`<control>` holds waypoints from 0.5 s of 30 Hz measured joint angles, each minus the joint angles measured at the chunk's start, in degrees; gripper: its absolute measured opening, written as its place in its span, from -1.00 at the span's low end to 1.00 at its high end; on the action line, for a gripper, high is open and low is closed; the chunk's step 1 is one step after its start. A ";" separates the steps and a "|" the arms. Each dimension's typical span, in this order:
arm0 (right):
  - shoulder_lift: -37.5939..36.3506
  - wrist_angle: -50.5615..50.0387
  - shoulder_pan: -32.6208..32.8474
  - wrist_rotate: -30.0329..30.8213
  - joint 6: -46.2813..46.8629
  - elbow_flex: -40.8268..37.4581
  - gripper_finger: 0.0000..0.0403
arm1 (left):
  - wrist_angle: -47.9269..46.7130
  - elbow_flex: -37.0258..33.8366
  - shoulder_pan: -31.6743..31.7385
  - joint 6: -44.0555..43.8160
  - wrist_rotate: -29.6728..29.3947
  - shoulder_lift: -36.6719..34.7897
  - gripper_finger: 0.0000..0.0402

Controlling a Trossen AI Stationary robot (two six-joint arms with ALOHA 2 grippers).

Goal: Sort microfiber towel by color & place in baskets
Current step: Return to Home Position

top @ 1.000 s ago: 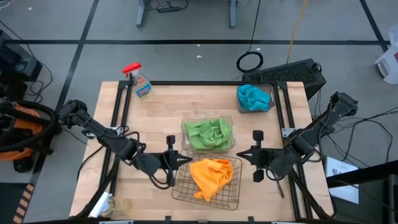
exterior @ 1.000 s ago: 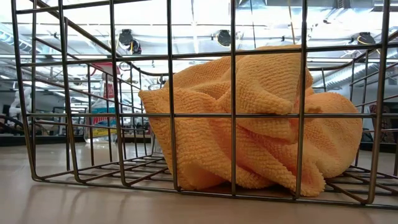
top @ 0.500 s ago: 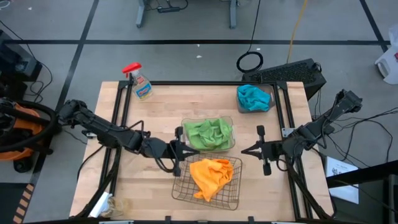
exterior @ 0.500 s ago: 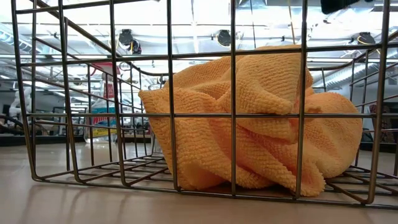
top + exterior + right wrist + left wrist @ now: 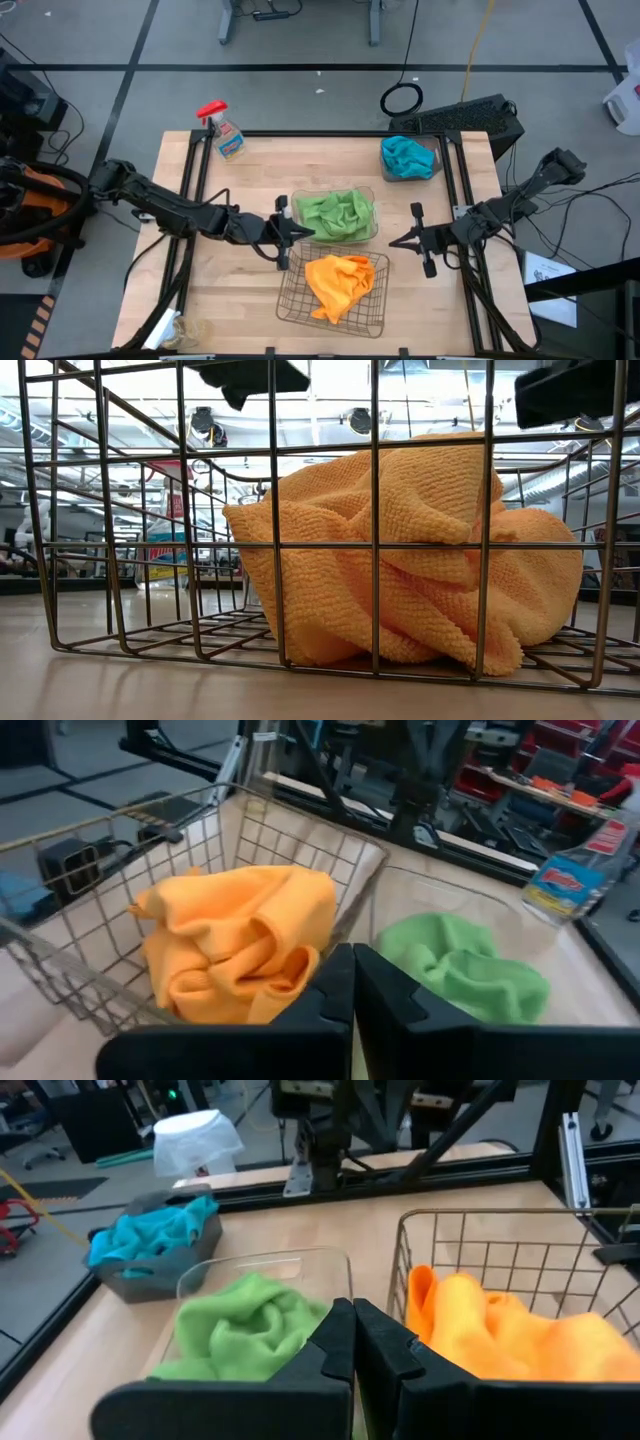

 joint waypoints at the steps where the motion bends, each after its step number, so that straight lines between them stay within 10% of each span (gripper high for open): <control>1: -0.23 1.66 -0.36 -1.03 -0.13 -1.32 -1.00 | 0.97 -1.25 0.00 0.22 -0.02 -0.57 -0.98; 15: -2.78 9.31 -5.59 -5.06 3.24 -11.60 -1.00 | 22.74 -24.82 0.96 -2.67 -0.59 -10.26 -0.98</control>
